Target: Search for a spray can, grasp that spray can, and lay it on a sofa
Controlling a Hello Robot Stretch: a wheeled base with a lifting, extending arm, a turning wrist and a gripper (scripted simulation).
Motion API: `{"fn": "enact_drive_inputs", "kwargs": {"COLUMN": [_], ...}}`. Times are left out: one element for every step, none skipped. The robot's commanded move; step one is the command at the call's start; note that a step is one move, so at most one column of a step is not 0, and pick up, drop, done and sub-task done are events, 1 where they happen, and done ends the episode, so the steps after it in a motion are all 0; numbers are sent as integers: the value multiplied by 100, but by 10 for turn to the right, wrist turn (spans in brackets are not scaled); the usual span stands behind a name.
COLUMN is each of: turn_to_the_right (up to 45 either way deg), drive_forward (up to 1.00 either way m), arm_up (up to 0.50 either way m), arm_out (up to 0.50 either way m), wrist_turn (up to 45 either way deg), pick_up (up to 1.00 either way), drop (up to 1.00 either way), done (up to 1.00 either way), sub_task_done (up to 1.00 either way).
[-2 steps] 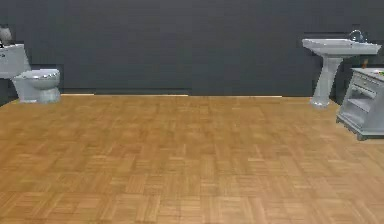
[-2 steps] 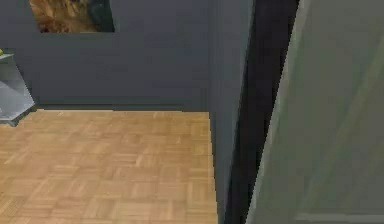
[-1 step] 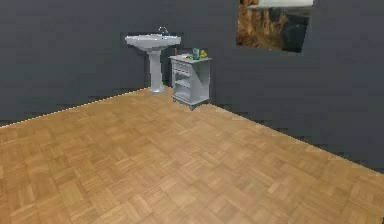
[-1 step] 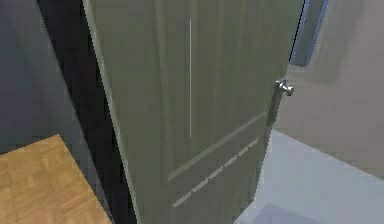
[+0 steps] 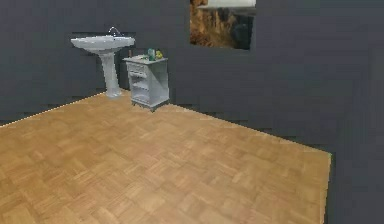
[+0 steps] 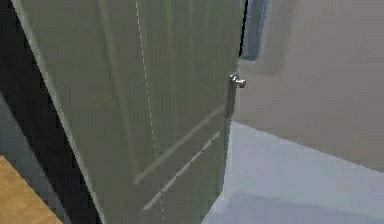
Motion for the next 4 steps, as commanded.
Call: {"fn": "enact_drive_inputs", "kwargs": {"turn_to_the_right": [0, -60, 0, 0], "drive_forward": [40, 0, 100, 100], "arm_up": [0, 0, 0, 0], "arm_out": [0, 0, 0, 0], "wrist_turn": [0, 0, 0, 0], "pick_up": [0, 0, 0, 0], "drop": [0, 0, 0, 0], "done": [0, 0, 0, 0], "sub_task_done": [0, 0, 0, 0]}}
